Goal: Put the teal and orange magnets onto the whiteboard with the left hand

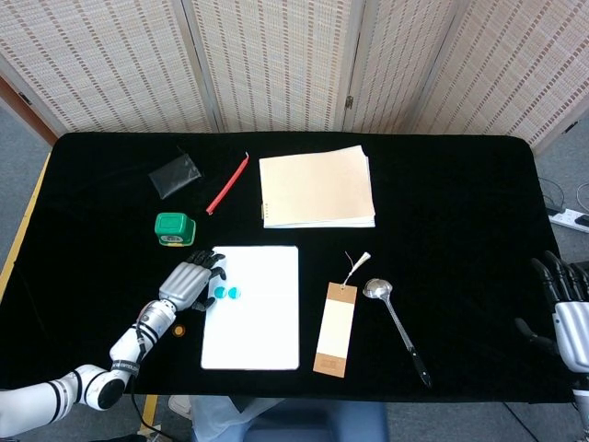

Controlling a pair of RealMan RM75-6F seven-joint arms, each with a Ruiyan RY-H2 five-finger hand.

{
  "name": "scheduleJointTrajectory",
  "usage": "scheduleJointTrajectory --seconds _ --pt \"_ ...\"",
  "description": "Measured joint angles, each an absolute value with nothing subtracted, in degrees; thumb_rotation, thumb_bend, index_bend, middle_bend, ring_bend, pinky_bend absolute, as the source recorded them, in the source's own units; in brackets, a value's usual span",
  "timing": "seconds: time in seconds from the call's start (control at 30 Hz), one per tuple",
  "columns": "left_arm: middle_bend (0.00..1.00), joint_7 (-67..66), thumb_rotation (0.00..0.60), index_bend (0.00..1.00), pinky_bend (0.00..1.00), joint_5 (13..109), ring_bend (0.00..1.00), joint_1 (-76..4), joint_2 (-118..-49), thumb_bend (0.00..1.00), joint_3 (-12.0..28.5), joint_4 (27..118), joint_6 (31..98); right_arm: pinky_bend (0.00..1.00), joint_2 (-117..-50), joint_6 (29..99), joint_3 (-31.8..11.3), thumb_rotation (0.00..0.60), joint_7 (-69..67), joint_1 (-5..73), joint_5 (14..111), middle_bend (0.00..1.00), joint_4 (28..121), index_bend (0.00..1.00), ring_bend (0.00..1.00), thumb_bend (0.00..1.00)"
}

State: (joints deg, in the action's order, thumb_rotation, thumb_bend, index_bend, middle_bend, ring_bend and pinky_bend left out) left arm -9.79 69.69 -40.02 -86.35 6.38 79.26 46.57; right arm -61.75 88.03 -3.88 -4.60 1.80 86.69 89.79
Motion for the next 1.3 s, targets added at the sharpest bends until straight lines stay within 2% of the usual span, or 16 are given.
scheduleJointTrajectory --seconds 0.37,0.77,1.3 --pt "0.12 -3.57 0.6 0.42 0.0 69.77 0.0 -35.0 -82.98 0.42 4.47 75.03 50.16 0.0 -62.09 87.46 -3.86 0.6 -4.55 2.36 87.26 0.0 89.63 0.0 0.0 0.27" --pt "0.12 -0.35 0.6 0.42 0.0 70.49 0.0 -32.98 -85.87 0.42 2.93 67.01 49.7 0.0 -61.78 87.82 -3.84 0.6 -3.77 2.32 87.53 0.0 90.43 0.0 0.0 0.27" --pt "0.12 0.86 0.6 0.42 0.0 72.33 0.0 -32.51 -86.26 0.42 3.19 67.36 50.02 0.0 -61.51 88.11 -3.78 0.6 -3.46 2.01 87.41 0.0 90.91 0.0 0.0 0.27"
